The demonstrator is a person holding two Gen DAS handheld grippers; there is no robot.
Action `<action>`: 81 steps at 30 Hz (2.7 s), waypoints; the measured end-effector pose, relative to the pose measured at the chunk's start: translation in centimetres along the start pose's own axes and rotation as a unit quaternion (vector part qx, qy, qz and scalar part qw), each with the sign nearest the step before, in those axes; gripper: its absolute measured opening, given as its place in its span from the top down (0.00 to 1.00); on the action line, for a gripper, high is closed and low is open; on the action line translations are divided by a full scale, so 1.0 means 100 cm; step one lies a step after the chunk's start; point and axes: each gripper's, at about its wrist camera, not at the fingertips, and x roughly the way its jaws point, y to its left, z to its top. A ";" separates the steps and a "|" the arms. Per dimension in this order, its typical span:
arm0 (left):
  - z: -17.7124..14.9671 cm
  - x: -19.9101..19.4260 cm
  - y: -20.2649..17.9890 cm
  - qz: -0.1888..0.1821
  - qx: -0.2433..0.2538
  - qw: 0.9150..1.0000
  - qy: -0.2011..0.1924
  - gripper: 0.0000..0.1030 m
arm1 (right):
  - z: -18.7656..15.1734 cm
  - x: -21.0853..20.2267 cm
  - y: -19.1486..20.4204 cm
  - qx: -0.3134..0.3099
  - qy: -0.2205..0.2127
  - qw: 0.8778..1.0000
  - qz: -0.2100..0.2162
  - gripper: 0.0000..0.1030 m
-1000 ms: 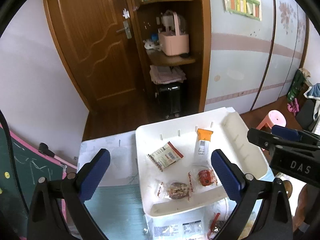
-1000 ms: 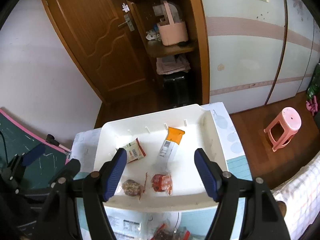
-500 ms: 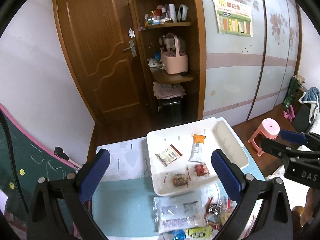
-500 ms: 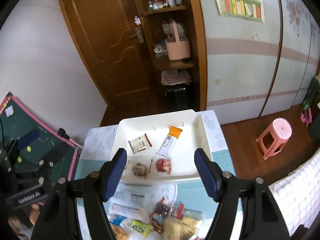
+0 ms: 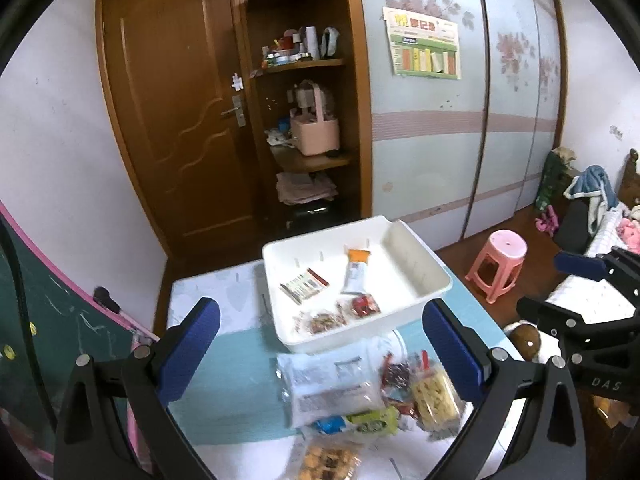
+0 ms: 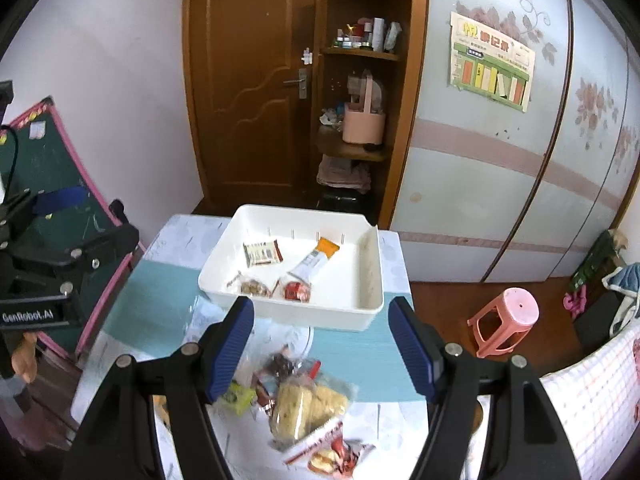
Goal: Organize snacks
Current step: 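Withdraw both tools from the basket back toward the table, then lift the yellow cake bag with the left tool while the right lifts the bread bag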
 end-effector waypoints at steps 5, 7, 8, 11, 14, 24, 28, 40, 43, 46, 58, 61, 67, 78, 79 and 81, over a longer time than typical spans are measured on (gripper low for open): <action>-0.043 0.006 0.003 -0.021 -0.019 1.000 0.004 0.02 | -0.041 0.002 -0.004 -0.004 0.013 0.999 0.031 0.32; -0.061 0.015 0.008 -0.028 -0.032 0.999 0.017 0.02 | -0.059 0.008 -0.006 -0.002 0.024 0.999 0.029 0.32; -0.070 0.020 0.010 -0.030 -0.038 0.998 0.028 0.02 | -0.068 0.011 -0.006 -0.002 0.029 0.999 0.029 0.32; -0.096 0.038 0.014 -0.037 -0.044 0.996 0.061 0.02 | -0.095 0.025 -0.009 -0.001 0.048 0.999 0.024 0.32; -0.122 0.053 0.013 -0.032 -0.027 0.995 0.089 0.02 | -0.121 0.039 -0.015 0.017 0.065 0.997 0.040 0.32; -0.204 0.093 0.008 -0.066 -0.017 0.981 0.184 0.02 | -0.188 0.080 -0.020 -0.020 0.106 0.992 0.068 0.32; -0.221 0.112 0.012 -0.067 -0.037 0.973 0.219 0.02 | -0.196 0.090 -0.017 -0.070 0.113 0.989 0.066 0.32; -0.236 0.156 0.009 -0.052 -0.033 0.960 0.273 0.02 | -0.218 0.130 -0.001 -0.172 0.156 0.972 0.022 0.32; -0.238 0.165 0.007 -0.046 -0.036 0.957 0.284 0.02 | -0.216 0.130 -0.004 -0.149 0.149 0.977 0.030 0.40; -0.239 0.173 0.005 -0.042 -0.041 0.953 0.296 0.05 | -0.215 0.129 -0.008 -0.118 0.144 0.982 0.038 0.47; -0.242 0.172 0.002 -0.015 -0.055 0.954 0.296 0.25 | -0.218 0.116 -0.001 -0.074 0.128 0.986 0.084 0.54; -0.241 0.166 -0.002 -0.011 -0.055 0.955 0.290 0.27 | -0.218 0.110 0.003 -0.070 0.122 0.986 0.093 0.55; -0.252 0.148 -0.001 -0.017 -0.061 0.955 0.290 0.29 | -0.216 0.101 0.008 -0.063 0.108 0.986 0.113 0.55; -0.247 0.106 -0.013 -0.038 -0.062 0.964 0.256 0.30 | -0.213 0.088 0.021 -0.066 0.095 0.984 0.136 0.57; -0.244 0.103 -0.016 -0.041 -0.060 0.965 0.251 0.30 | -0.213 0.087 0.022 -0.065 0.094 0.984 0.137 0.57; -0.239 0.098 -0.018 -0.043 -0.058 0.967 0.243 0.30 | -0.212 0.085 0.024 -0.064 0.091 0.984 0.141 0.57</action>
